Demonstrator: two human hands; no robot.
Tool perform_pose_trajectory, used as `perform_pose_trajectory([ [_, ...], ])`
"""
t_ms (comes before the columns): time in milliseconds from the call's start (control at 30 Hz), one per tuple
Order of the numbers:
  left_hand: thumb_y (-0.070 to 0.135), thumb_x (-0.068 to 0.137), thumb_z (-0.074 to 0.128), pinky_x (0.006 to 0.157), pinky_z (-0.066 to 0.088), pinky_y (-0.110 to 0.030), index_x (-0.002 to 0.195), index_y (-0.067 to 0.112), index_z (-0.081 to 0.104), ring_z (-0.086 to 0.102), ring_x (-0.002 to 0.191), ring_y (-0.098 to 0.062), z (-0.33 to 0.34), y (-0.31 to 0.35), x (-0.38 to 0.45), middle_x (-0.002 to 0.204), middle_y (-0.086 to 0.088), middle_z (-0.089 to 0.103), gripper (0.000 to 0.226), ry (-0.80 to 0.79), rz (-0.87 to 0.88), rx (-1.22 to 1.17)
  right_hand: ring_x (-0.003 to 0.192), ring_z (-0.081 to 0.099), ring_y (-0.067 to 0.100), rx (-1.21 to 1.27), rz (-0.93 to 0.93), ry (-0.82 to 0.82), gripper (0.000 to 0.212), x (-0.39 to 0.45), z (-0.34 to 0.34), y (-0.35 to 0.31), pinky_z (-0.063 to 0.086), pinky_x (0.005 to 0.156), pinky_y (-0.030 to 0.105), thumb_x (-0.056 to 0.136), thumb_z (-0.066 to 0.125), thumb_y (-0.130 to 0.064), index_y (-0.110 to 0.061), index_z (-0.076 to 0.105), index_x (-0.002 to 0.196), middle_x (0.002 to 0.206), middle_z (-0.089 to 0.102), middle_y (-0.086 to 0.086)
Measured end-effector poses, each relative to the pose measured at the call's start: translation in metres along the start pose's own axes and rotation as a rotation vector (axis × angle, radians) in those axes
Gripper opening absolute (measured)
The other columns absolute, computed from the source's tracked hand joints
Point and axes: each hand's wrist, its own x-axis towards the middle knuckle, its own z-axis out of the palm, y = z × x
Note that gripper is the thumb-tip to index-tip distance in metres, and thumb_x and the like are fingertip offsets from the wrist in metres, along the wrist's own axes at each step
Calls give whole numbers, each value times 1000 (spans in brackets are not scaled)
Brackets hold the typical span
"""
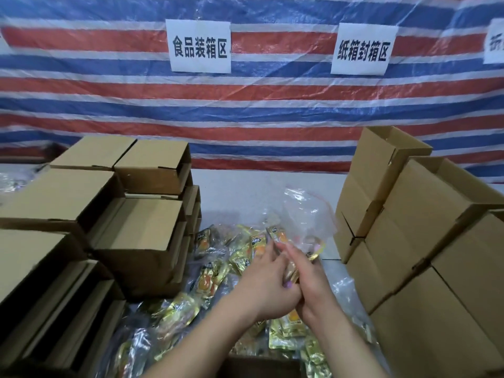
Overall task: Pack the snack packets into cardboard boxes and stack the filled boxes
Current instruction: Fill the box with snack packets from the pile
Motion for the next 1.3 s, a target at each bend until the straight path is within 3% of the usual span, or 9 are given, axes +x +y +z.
perform_pose_trajectory([
  [133, 67, 91, 46, 120, -1, -29, 157, 29, -11, -11, 152, -13, 5, -25, -25, 164, 5, -18, 95, -35, 106, -4, 94, 74, 24, -19, -4, -4, 18, -8, -6, 3, 57, 83, 43, 90, 64, -28, -24, 81, 91, 102, 76, 8],
  [233, 82, 87, 37, 117, 5, -24, 158, 39, -4, 2, 148, 2, 11, -67, -45, 164, 20, -6, 93, -78, 41, -232, 79, 74, 22, -64, -32, -51, 28, -10, -21, -6, 58, 69, 43, 92, 58, -31, -37, 80, 76, 90, 76, 5],
  [367, 71, 94, 38, 116, 31, -32, 156, 37, 25, 36, 140, -6, 43, -127, -68, 160, 16, 28, 72, -153, -154, -315, 86, 73, 28, -254, -80, -110, 14, -20, -38, -11, 59, 77, 46, 86, 68, -36, -33, 80, 92, 106, 74, 15],
  [500, 60, 100, 39, 111, 35, -30, 151, 32, 37, 42, 136, -13, 93, -160, -82, 154, 6, 41, 58, -203, -274, -404, 97, 71, 23, -628, -84, -139, 67, -34, -37, 10, 58, 83, 43, 63, 77, -50, -11, 68, 117, 119, 70, 16],
  [667, 37, 106, 44, 102, 47, -27, 128, 30, 59, 57, 119, -10, 128, -172, -95, 127, 0, 62, 28, -132, -363, -634, 66, 60, -4, -1197, 25, -455, 13, -46, -32, 53, 45, 61, 10, 82, 69, -56, -46, 63, 88, 75, 65, -21],
  [933, 22, 104, 48, 64, 53, -13, 100, 6, 60, 65, 69, 3, 124, -167, -96, 91, -1, 64, 20, -96, -319, -888, 82, 62, 17, -1751, 343, -837, 30, -33, -38, 113, 48, 71, 31, 83, 52, -41, -46, 65, 110, 89, 63, -6],
  [1067, 26, 102, 55, 71, 53, -20, 100, 13, 66, 65, 80, -9, 130, -169, -93, 93, -1, 68, 17, -48, -386, -890, 85, 59, 21, -1757, 369, -902, 41, -23, -41, 145, 49, 74, 33, 96, 51, -32, -37, 57, 136, 91, 63, -4],
  [1167, 32, 102, 55, 70, 54, -23, 102, 22, 71, 69, 84, -11, 134, -171, -93, 94, 1, 73, 19, -19, -412, -870, 106, 63, 30, -1763, 374, -890, 37, -19, -48, 161, 52, 94, 43, 99, 54, -26, -30, 58, 135, 121, 67, 7],
  [1300, 34, 103, 52, 67, 53, -21, 101, 25, 71, 70, 84, -9, 136, -174, -93, 95, 2, 73, 21, -6, -436, -879, 108, 63, 34, -1823, 309, -861, 40, -16, -50, 173, 52, 95, 45, 98, 56, -22, -26, 58, 138, 123, 67, 12],
])
